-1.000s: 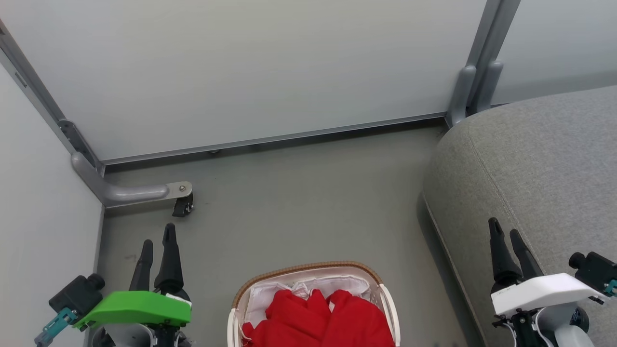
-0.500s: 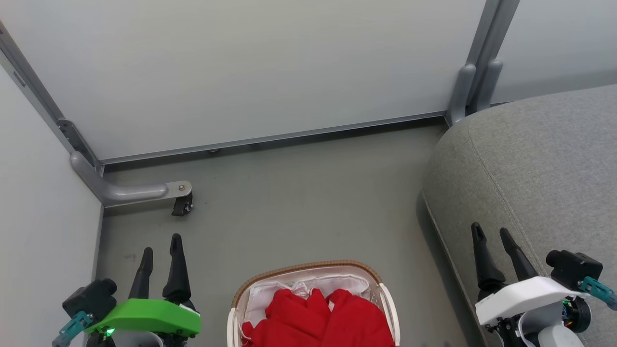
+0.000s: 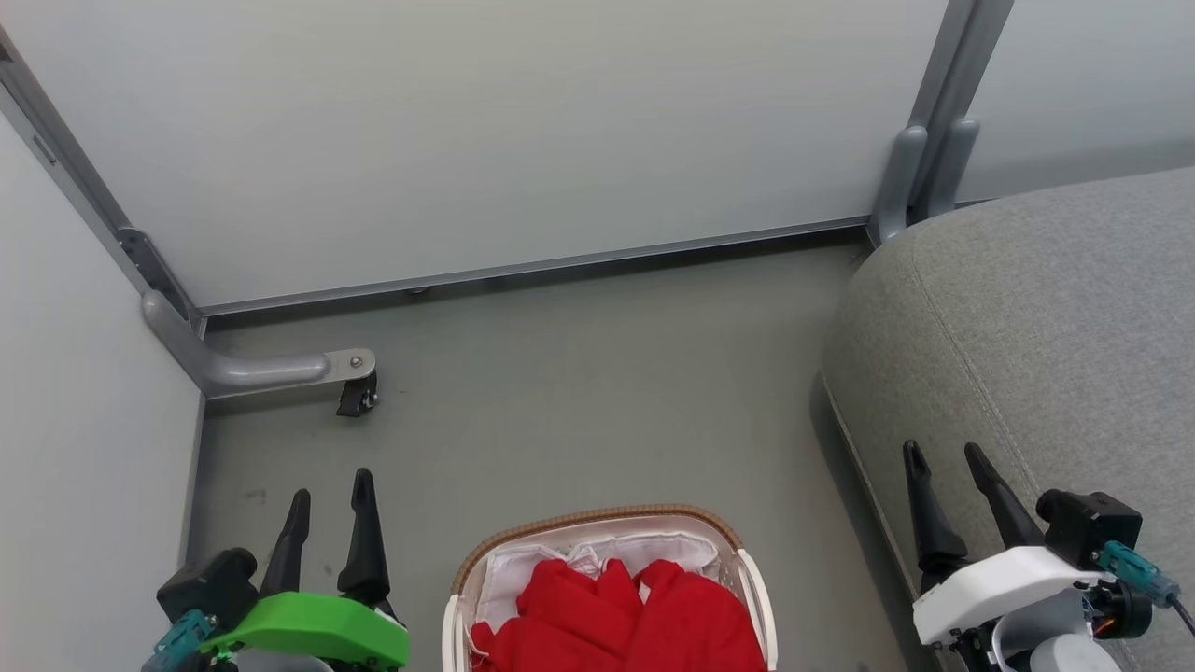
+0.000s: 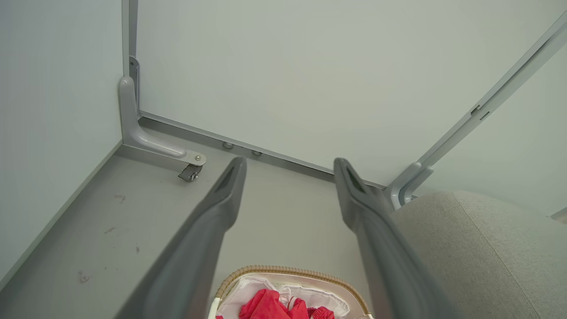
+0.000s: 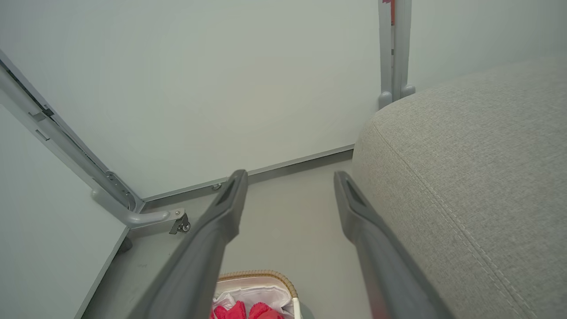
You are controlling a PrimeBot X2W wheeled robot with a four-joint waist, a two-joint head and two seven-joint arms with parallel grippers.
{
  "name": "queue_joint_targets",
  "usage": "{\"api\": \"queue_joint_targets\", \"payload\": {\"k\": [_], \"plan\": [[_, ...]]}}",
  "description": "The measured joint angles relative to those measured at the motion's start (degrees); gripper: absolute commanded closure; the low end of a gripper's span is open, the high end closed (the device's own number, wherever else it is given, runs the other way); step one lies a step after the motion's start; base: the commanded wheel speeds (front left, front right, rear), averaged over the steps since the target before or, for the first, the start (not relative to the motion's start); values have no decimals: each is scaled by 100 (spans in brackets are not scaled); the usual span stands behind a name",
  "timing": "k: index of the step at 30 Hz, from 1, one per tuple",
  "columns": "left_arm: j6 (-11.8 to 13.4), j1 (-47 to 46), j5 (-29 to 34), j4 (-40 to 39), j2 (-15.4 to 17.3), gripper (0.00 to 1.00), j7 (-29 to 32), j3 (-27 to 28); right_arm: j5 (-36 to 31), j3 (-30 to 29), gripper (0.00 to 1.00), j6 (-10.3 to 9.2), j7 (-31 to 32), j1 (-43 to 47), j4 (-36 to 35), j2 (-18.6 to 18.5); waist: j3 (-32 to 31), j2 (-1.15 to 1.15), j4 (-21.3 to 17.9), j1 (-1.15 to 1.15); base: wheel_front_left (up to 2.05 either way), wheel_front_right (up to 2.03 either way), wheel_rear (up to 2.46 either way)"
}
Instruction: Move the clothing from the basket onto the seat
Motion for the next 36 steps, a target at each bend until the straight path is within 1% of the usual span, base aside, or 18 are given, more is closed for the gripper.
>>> {"api": "queue_joint_targets", "payload": {"k": [23,36], "plan": [[42,63,847,243,12,0,-279,-125,-1144,54,0,0,-287,87,13,-15,-3,0,19,0,0,0,0],[69,65,1280,341,16,0,-406,-210,-1655,85,0,0,-422,91,13,-21,16,0,28,0,0,0,0]]}}
